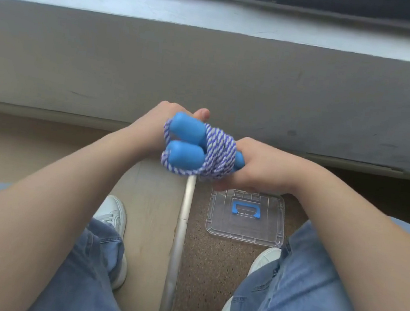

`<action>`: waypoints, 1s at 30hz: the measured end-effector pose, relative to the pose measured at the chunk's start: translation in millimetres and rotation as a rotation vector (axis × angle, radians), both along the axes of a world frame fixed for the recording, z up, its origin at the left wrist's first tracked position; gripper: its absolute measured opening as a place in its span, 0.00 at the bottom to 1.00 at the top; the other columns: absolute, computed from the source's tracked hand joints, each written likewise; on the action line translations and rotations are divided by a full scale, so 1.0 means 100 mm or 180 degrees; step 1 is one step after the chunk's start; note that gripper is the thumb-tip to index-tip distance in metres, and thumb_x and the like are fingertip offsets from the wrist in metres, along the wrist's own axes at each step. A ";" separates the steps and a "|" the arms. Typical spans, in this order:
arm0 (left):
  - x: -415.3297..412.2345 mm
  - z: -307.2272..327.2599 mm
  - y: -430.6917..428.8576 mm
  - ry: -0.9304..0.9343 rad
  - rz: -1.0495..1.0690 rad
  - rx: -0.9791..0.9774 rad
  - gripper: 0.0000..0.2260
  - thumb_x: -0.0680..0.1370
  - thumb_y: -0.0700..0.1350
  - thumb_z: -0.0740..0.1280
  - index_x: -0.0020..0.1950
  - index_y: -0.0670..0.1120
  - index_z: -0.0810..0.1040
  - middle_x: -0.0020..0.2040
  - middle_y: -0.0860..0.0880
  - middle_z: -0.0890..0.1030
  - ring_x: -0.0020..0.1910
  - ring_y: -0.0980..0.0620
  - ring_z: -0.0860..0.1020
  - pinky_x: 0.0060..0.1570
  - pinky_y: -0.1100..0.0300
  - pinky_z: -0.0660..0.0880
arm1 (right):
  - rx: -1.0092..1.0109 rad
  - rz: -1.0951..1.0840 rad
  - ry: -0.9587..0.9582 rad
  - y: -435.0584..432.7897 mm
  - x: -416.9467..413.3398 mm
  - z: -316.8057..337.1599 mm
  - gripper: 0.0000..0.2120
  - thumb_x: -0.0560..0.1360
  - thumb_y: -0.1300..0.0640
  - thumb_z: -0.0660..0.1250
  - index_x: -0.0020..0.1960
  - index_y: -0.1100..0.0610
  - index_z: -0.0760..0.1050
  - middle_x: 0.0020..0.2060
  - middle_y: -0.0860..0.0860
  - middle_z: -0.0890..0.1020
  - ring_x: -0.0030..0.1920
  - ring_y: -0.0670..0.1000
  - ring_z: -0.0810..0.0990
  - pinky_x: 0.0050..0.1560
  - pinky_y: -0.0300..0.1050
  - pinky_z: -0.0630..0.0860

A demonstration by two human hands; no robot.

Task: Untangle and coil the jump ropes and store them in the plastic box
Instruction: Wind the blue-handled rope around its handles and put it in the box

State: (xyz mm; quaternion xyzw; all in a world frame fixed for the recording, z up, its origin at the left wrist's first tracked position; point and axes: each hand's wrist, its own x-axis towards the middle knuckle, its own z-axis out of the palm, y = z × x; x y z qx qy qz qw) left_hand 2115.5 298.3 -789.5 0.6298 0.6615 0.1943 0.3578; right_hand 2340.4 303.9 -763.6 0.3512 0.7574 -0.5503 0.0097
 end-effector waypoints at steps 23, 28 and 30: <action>0.06 0.04 -0.08 0.1946 -0.1225 0.1553 0.29 0.75 0.69 0.51 0.28 0.47 0.66 0.26 0.48 0.71 0.29 0.46 0.69 0.29 0.56 0.70 | 0.1502 0.0721 -0.1337 0.03 -0.15 -0.29 0.11 0.73 0.56 0.70 0.36 0.49 0.70 0.32 0.45 0.77 0.34 0.44 0.75 0.32 0.40 0.68; 0.01 0.12 -0.04 0.0884 -0.0605 0.0814 0.29 0.80 0.64 0.58 0.26 0.46 0.59 0.22 0.51 0.59 0.25 0.52 0.57 0.28 0.55 0.59 | 0.0947 0.0438 -0.0568 -0.02 -0.12 -0.18 0.07 0.72 0.56 0.74 0.40 0.53 0.76 0.32 0.45 0.80 0.33 0.45 0.78 0.36 0.41 0.74; 0.01 0.15 -0.04 0.0284 -0.0055 0.0354 0.26 0.81 0.61 0.60 0.28 0.46 0.66 0.21 0.52 0.64 0.21 0.53 0.63 0.30 0.58 0.63 | 0.0592 0.0039 -0.0022 -0.05 -0.11 -0.15 0.07 0.72 0.59 0.75 0.40 0.56 0.77 0.30 0.43 0.77 0.31 0.43 0.73 0.34 0.39 0.72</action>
